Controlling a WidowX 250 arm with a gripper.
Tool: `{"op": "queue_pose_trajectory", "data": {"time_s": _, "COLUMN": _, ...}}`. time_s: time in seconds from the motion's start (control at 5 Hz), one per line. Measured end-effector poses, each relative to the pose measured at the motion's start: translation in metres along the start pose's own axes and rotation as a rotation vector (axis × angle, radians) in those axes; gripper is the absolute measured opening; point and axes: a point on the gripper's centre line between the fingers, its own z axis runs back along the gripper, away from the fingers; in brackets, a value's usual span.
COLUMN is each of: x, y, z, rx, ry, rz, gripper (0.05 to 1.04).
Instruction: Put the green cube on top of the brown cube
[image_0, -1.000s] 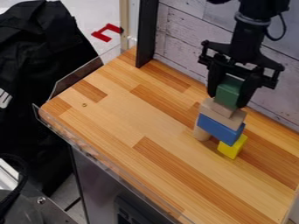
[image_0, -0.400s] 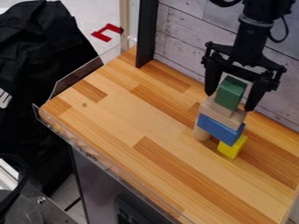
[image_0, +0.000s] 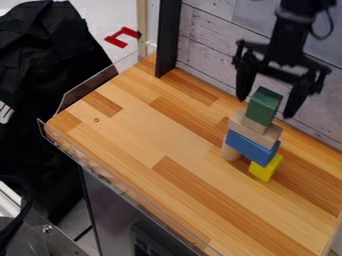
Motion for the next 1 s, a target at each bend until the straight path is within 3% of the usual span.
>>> {"op": "queue_pose_trajectory", "data": {"time_s": 0.2, "x": -0.008, "y": -0.001, "z": 0.021, "rx": -0.015, "ry": -0.059, "rz": 0.008, "gripper": 1.0}}
{"op": "queue_pose_trajectory", "data": {"time_s": 0.4, "x": -0.019, "y": -0.002, "z": 0.032, "rx": -0.025, "ry": -0.083, "rz": 0.006, "gripper": 1.0}}
{"op": "queue_pose_trajectory", "data": {"time_s": 0.8, "x": -0.055, "y": 0.0, "z": 0.015, "rx": -0.026, "ry": 0.02, "rz": 0.003, "gripper": 1.0}}
{"op": "queue_pose_trajectory", "data": {"time_s": 1.0, "x": -0.068, "y": -0.001, "z": 0.006, "rx": -0.034, "ry": 0.041, "rz": 0.001, "gripper": 1.0}}
